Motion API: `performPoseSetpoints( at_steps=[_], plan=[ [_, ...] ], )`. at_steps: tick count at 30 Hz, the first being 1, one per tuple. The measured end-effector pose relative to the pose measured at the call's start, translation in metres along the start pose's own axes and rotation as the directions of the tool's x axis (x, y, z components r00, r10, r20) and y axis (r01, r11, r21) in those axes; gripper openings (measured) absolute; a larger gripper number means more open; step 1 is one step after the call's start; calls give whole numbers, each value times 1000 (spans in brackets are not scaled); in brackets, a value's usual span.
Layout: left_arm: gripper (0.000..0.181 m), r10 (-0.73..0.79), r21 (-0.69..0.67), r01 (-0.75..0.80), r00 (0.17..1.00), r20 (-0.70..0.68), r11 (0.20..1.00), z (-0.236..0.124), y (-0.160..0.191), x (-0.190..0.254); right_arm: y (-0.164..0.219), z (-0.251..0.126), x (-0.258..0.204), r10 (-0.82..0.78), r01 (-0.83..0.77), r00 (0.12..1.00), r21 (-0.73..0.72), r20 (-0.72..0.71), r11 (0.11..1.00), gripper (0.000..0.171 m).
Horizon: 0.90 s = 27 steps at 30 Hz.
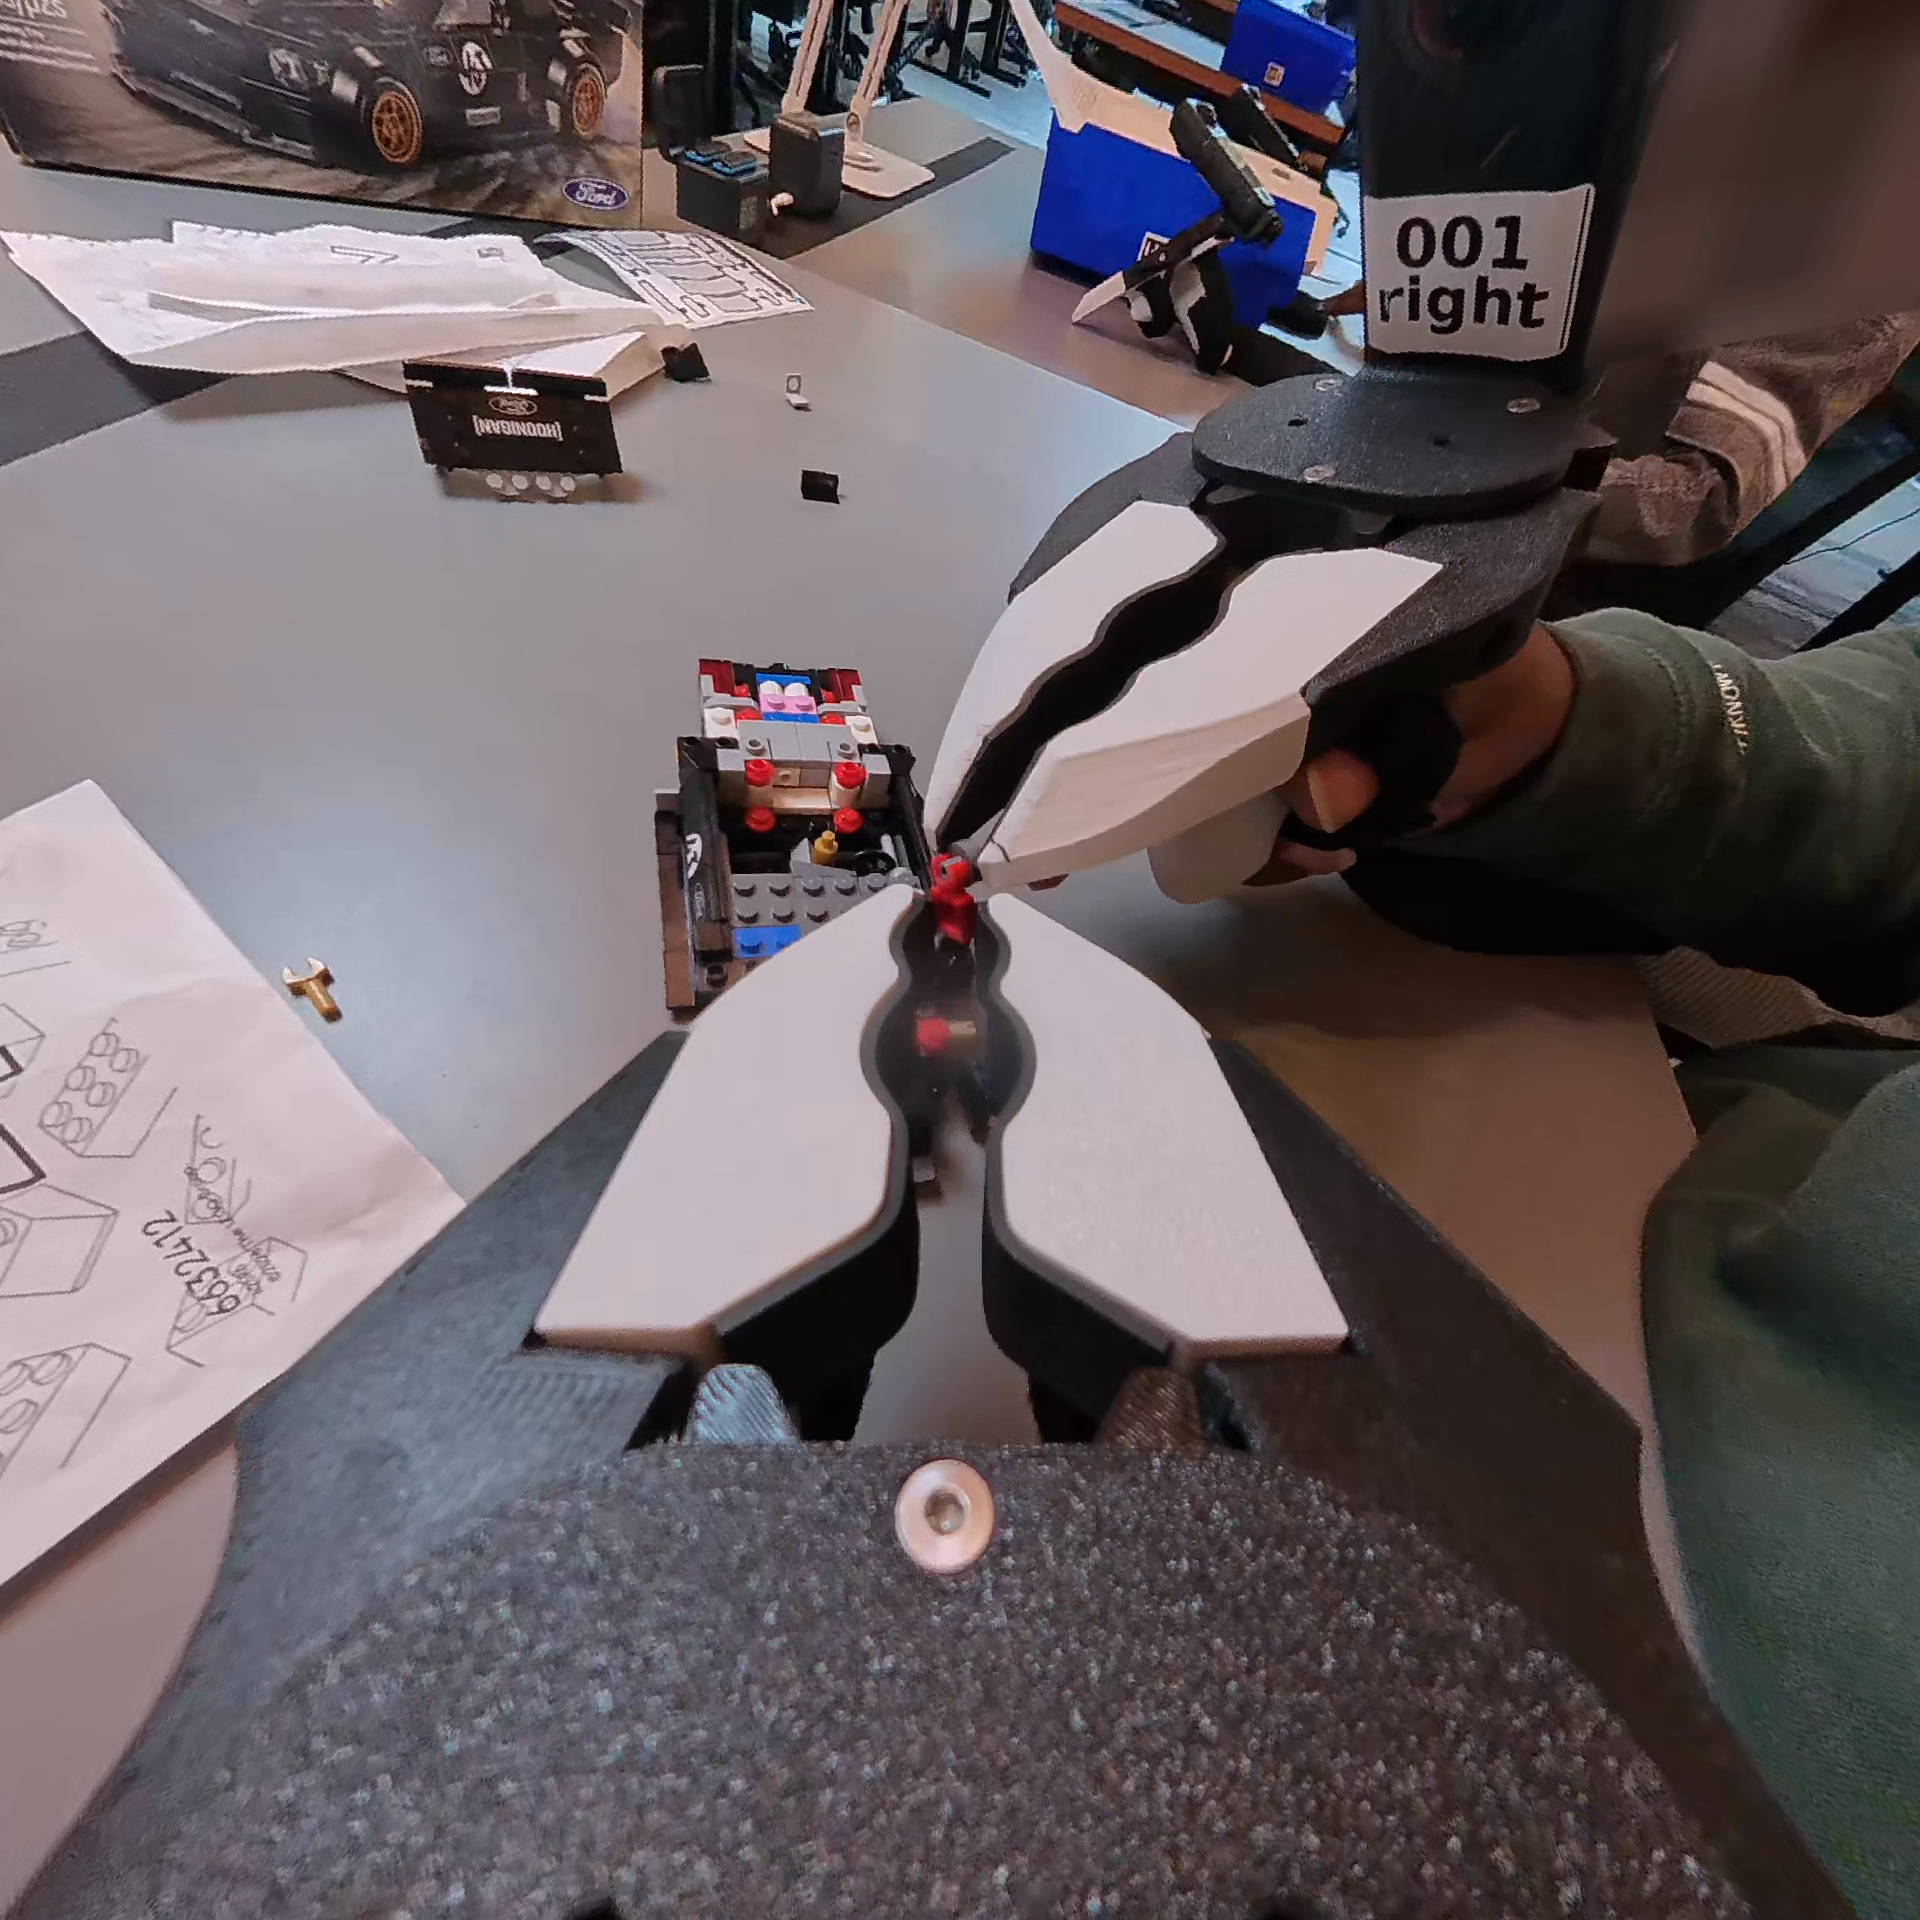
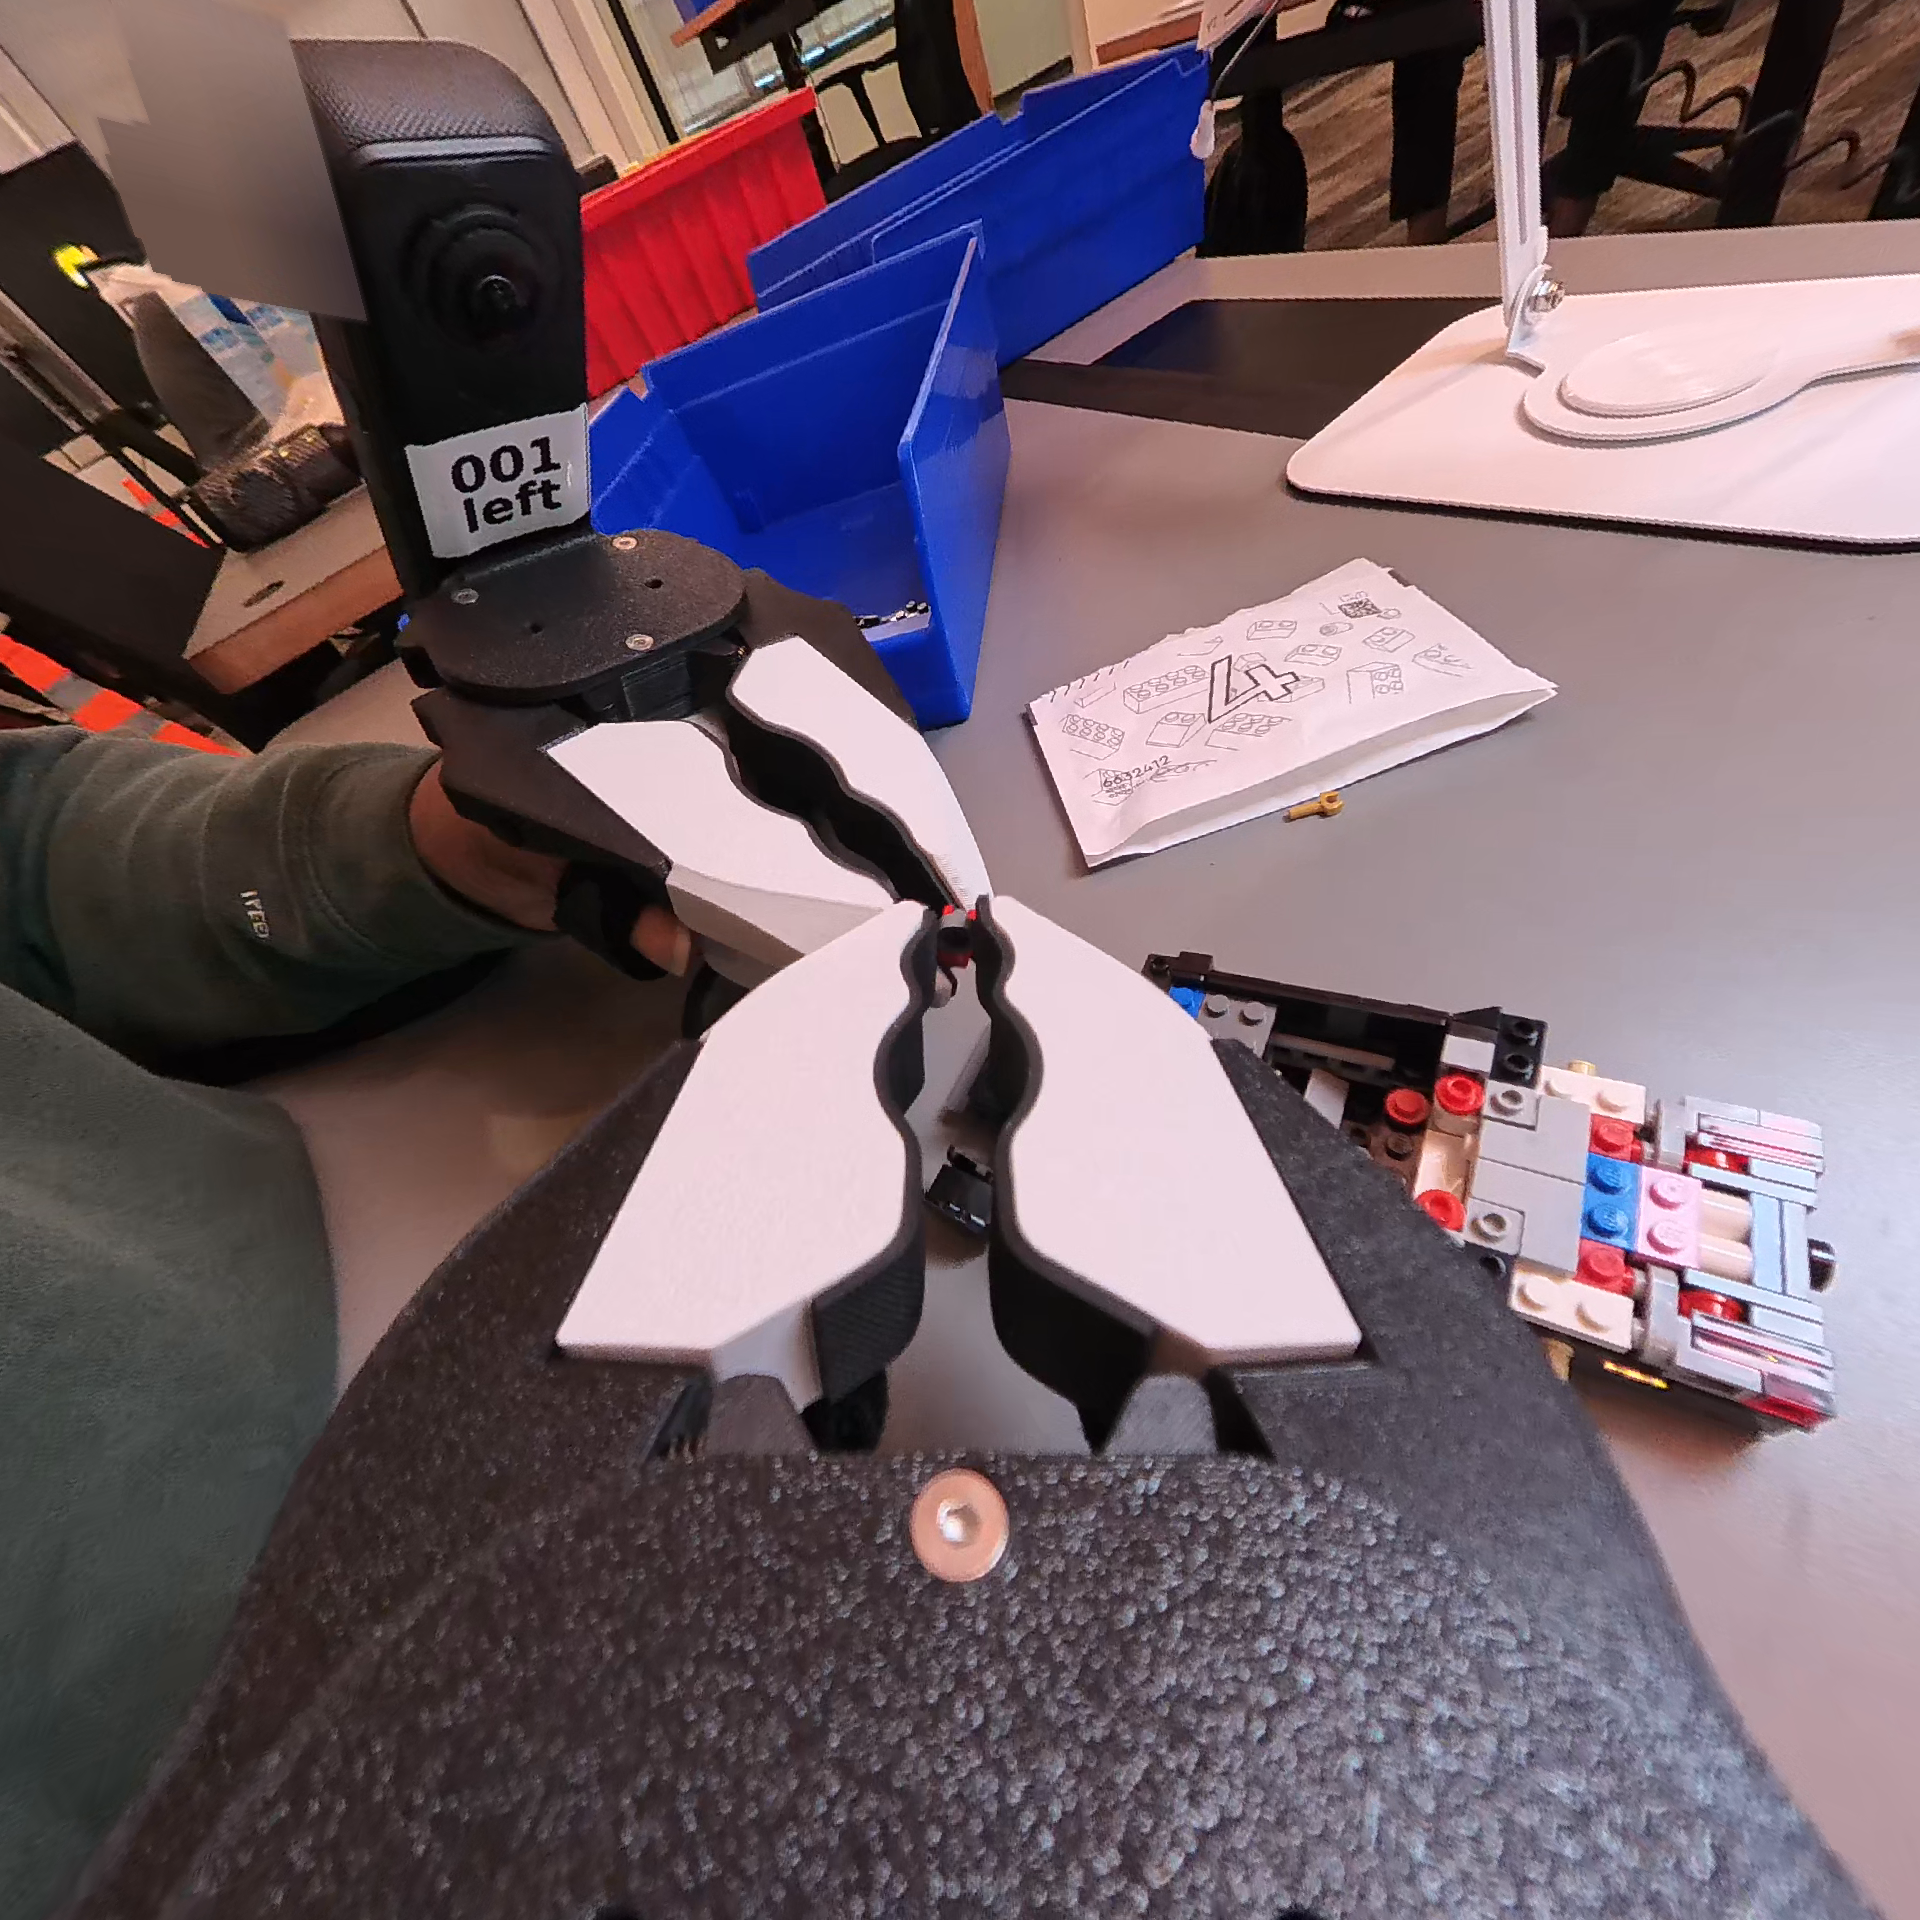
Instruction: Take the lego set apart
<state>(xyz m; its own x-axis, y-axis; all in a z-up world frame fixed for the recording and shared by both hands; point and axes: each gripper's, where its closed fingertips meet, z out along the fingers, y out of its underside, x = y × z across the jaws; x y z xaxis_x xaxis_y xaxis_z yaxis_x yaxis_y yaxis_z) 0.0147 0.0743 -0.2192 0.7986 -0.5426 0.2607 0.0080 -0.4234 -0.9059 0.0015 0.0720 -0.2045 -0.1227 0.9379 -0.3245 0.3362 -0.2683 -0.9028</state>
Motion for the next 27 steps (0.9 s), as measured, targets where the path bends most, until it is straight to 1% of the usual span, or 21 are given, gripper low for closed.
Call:
performPoseSetpoints(
  at_steps=[11, 17, 23, 27],
  plan=[
    [7, -40, 22, 40, 999, 21, 999, -2, -3, -4, -1, -1, 4, -15, 16, 999, 11, -41, 1000, 7],
    [7, -62, 20, 62, 998, -14, 998, 0, -1, -2, 0, -1, 3, -6, 7, 999, 17, -33, 1000, 7],
    [6, -110, 9, 111, 990, -83, 994, 2, 2, 4, 1, -1, 2, 7, -7, 1000, 15, -12, 1000, 6],
    [6, -110, 3, 111, 989, -103, 994, 4, 4, 7, 2, 0, 0, 25, -25, 1000, 15, 6, 1000, 5]
  ],
)
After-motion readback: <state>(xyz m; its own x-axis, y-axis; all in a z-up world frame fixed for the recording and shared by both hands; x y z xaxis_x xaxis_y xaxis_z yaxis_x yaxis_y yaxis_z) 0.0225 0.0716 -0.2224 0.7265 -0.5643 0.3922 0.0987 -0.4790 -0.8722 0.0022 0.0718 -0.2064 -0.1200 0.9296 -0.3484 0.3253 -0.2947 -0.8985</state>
